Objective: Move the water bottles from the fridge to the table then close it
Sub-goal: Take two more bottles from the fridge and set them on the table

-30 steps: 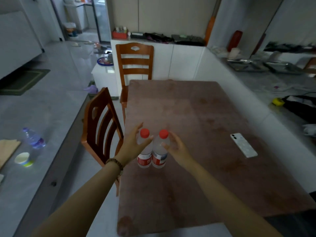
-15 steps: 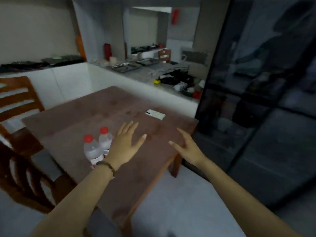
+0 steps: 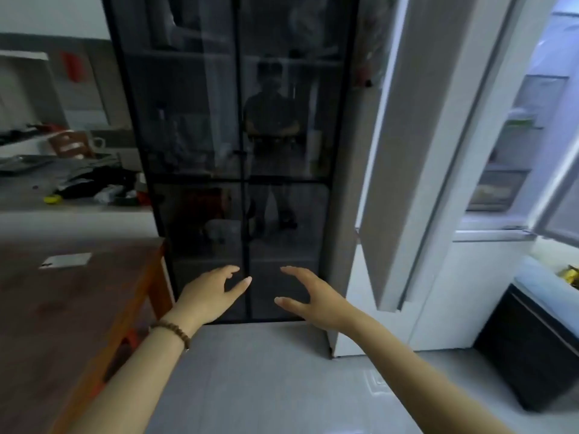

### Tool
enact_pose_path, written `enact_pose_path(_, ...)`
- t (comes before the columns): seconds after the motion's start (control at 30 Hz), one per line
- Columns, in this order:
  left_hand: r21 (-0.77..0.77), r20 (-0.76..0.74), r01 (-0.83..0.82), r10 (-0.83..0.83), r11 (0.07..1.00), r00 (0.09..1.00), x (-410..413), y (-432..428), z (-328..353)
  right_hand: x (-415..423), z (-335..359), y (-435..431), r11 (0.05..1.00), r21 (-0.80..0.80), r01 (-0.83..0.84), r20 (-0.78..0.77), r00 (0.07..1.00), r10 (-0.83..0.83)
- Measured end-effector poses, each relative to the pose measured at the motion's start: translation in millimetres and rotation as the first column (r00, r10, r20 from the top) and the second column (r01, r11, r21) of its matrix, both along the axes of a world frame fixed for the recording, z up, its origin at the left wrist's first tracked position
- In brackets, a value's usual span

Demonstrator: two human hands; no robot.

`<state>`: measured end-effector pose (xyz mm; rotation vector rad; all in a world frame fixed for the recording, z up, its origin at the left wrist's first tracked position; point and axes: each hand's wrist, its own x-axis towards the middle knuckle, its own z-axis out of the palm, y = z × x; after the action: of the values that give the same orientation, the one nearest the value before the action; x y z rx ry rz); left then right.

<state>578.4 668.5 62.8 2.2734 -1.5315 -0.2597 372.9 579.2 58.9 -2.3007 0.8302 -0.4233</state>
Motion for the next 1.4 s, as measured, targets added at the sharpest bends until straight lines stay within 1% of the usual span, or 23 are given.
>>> enact_pose_path(0.07, -0.007, 0.036, 0.026, -0.026, 1.0, 0.999, -45, -9, 8, -46, 1, 3, 1.0, -0.001, -0.003, -0.015, 1.0, 0.003)
enact_pose_path(0.17, 0.001, 0.07, 0.117, -0.117, 0.993, 0.991, -141, -25, 16, -146, 4, -4, 0.997, -0.021, 0.07, -0.068, 0.995, -0.071)
enact_pose_path(0.3, 0.011, 0.034, 0.244, -0.244, 0.97, 0.969, -261, -51, 24, -272, 10, -25, 0.975, -0.075, 0.21, -0.16, 0.962, -0.22)
enact_pose_path(0.43, 0.023, 0.009, 0.353, -0.353, 0.935, 0.935, -361, -89, 27, -377, 19, -50, 0.936, -0.093, 0.341, -0.188, 0.917, -0.352)
enact_pose_path(0.63, 0.028, 0.113, 0.458, -0.459, 0.888, 0.881, -462, -177, 30, -489, 26, -107, 0.873, -0.113, 0.475, -0.187, 0.852, -0.489)
enact_pose_path(0.8, -0.06, 0.172, 0.489, -0.474, 0.87, 0.864, -514, -268, 46, -543, 35, -184, 0.832, -0.147, 0.535, -0.153, 0.819, -0.553)
enact_pose_path(0.9, -0.114, 0.206, 0.49, -0.462, 0.864, 0.863, -538, -328, 68, -567, 52, -235, 0.822, -0.204, 0.531, -0.144, 0.815, -0.562)
enact_pose_path(1.17, -0.192, 0.318, 0.392, -0.321, 0.9, 0.892, -560, -442, 114, -606, 83, -384, 0.871, -0.176, 0.459, -0.027, 0.882, -0.471)
enact_pose_path(1.27, -0.264, 0.329, 0.297, -0.203, 0.918, 0.922, -556, -476, 122, -601, 88, -445, 0.916, -0.158, 0.37, 0.013, 0.928, -0.372)
enact_pose_path(1.4, -0.349, 0.331, 0.125, -0.003, 0.929, 0.944, -551, -507, 138, -583, 99, -521, 0.965, -0.168, 0.2, 0.075, 0.979, -0.189)
